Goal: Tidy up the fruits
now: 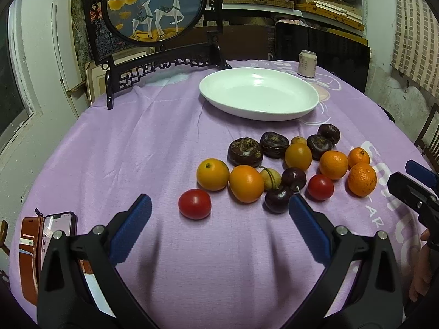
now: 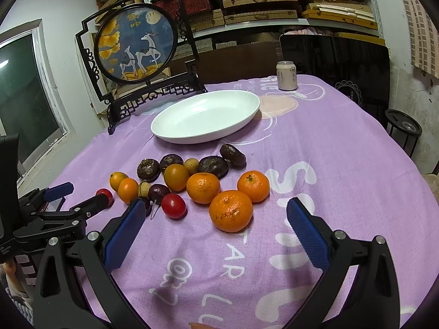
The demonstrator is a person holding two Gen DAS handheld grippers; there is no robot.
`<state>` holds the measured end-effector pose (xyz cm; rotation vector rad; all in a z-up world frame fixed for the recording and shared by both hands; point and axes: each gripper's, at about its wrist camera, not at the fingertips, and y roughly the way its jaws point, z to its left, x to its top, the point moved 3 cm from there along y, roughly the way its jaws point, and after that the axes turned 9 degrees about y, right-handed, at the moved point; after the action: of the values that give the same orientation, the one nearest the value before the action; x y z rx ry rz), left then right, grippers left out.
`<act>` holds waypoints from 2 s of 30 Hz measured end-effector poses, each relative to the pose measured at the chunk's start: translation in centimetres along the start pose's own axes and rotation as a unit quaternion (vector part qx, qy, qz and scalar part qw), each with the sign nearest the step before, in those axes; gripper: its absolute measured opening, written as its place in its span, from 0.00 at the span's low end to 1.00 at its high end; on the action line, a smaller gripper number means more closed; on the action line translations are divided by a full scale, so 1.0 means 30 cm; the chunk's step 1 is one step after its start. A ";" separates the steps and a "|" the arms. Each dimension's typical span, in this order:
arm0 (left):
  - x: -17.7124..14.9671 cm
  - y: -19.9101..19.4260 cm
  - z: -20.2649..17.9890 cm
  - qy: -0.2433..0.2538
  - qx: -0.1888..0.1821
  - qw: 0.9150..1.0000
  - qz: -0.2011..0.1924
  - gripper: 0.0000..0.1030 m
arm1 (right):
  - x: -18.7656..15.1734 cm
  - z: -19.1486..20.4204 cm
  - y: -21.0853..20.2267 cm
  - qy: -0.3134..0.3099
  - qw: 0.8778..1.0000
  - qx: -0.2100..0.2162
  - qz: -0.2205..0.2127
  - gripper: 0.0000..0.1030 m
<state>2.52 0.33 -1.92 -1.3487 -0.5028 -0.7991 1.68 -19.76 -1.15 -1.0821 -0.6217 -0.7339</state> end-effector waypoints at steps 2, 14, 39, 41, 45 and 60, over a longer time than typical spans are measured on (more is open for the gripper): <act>0.000 0.000 0.002 0.002 -0.001 1.000 -0.001 0.98 | -0.001 0.002 0.005 0.000 1.000 -0.001 0.001 0.99; -0.004 0.003 -0.005 0.004 -0.003 1.000 0.003 0.98 | -0.003 0.001 0.009 0.000 1.000 -0.001 0.004 0.99; -0.005 0.003 0.004 0.000 -0.004 1.000 0.007 0.98 | -0.001 0.003 0.009 0.000 1.000 -0.001 0.005 0.99; -0.005 0.004 0.004 0.000 -0.004 1.000 0.007 0.98 | -0.001 0.003 0.009 0.000 1.000 0.000 0.004 0.99; -0.006 0.004 0.004 0.001 -0.004 1.000 0.007 0.98 | -0.001 0.002 0.010 0.000 1.000 0.000 0.004 0.99; -0.019 0.022 0.005 0.004 -0.008 1.000 0.018 0.98 | 0.002 0.002 0.006 0.000 1.000 -0.001 0.004 0.99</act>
<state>2.66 0.61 -2.75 -1.3658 -0.4658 -0.7811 1.86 -19.67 -1.20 -1.0848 -0.6158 -0.7274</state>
